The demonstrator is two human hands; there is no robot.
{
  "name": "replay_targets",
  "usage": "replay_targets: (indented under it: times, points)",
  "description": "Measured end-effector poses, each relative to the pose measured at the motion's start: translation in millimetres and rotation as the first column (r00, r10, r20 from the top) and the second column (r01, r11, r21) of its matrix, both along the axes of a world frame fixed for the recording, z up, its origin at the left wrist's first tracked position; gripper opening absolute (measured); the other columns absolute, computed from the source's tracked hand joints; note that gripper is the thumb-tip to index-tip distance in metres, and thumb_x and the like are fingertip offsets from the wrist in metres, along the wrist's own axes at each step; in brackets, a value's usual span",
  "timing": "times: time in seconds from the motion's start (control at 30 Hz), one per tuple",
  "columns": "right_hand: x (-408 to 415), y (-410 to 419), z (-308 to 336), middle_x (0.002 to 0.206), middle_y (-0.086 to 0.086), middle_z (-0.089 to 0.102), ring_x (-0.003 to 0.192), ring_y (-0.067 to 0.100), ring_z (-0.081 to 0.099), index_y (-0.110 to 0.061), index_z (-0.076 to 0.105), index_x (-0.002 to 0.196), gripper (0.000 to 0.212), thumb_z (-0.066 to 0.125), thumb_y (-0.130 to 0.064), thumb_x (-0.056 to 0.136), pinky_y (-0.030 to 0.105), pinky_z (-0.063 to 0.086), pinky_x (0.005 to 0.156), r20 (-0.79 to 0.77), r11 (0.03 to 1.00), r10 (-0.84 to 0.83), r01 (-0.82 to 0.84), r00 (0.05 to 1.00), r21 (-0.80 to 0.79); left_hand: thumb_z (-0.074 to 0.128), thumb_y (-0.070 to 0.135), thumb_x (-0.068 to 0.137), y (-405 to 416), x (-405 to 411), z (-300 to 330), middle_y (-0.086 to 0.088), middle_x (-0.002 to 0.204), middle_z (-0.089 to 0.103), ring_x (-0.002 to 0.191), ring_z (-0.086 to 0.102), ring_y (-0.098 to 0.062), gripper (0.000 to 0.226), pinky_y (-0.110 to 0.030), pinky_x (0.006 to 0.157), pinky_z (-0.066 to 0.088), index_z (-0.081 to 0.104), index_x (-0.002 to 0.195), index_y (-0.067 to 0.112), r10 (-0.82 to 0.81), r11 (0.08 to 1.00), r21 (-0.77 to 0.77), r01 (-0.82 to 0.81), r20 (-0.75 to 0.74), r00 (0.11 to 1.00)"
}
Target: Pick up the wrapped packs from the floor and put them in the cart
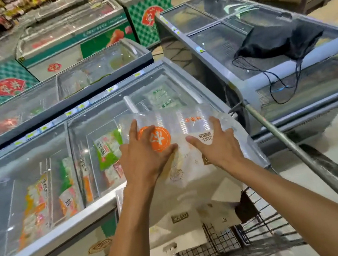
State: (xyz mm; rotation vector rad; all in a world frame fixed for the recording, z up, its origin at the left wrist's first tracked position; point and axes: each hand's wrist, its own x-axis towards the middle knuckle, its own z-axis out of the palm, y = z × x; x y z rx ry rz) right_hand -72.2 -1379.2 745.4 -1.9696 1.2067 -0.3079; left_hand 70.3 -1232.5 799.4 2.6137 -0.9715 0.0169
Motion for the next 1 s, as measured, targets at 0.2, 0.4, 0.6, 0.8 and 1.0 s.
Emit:
replay_targets:
  times: [0.2, 0.4, 0.6, 0.8, 1.0]
  points:
    - [11, -42, -61, 0.140, 0.020, 0.035, 0.125, 0.047, 0.049, -0.041, 0.021, 0.154, 0.103, 0.046, -0.096, 0.070, 0.052, 0.045, 0.106, -0.152, 0.995, 0.075, -0.063, 0.985, 0.083, 0.033, 0.093, 0.072, -36, 13, -67, 0.003, 0.169, 0.020, 0.135, 0.044, -0.046, 0.086, -0.059, 0.111, 0.036, 0.051, 0.141, 0.045, 0.017, 0.974, 0.224, -0.016, -0.003, 1.000]
    - [19, -48, -54, 0.143, 0.020, 0.038, 0.124, 0.041, 0.045, -0.032, 0.029, 0.155, 0.096, 0.029, -0.092, 0.080, 0.049, 0.041, 0.103, -0.391, 0.963, 0.127, -0.208, 0.912, -0.172, 0.038, 0.094, 0.076, -44, 27, -64, 0.000, 0.169, 0.021, 0.142, 0.034, -0.047, 0.085, -0.058, 0.117, 0.028, 0.050, 0.144, 0.045, 0.001, 0.963, 0.270, -0.004, 0.013, 1.000]
    - [27, -50, -49, 0.144, 0.014, 0.041, 0.129, 0.035, 0.041, -0.030, 0.039, 0.151, 0.087, 0.035, -0.087, 0.084, 0.047, 0.037, 0.106, -0.336, 0.908, 0.202, -0.305, 0.920, -0.287, 0.040, 0.095, 0.069, -30, 22, -64, -0.002, 0.166, 0.028, 0.149, 0.022, -0.044, 0.091, -0.059, 0.119, 0.025, 0.054, 0.141, 0.042, 0.068, 0.988, 0.139, -0.071, 0.026, 0.997]
    - [34, -39, -55, 0.144, 0.015, 0.043, 0.131, 0.035, 0.042, -0.030, 0.045, 0.147, 0.081, 0.038, -0.083, 0.087, 0.049, 0.037, 0.106, -0.233, 0.890, 0.235, -0.305, 0.944, -0.338, 0.041, 0.093, 0.074, -16, 14, -58, -0.005, 0.162, 0.037, 0.148, 0.028, -0.040, 0.088, -0.056, 0.115, 0.030, 0.055, 0.142, 0.039, 0.051, 0.995, 0.074, -0.061, 0.130, 0.990]
    - [40, -14, -43, 0.145, 0.013, 0.044, 0.133, 0.034, 0.042, -0.026, 0.049, 0.144, 0.081, 0.040, -0.082, 0.086, 0.052, 0.036, 0.106, -0.168, 0.860, 0.286, -0.330, 0.943, -0.390, 0.051, 0.087, 0.078, 13, 6, -52, -0.007, 0.155, 0.047, 0.143, 0.037, -0.037, 0.080, -0.054, 0.115, 0.034, 0.061, 0.137, 0.034, 0.098, 0.995, -0.009, -0.097, 0.160, 0.982]
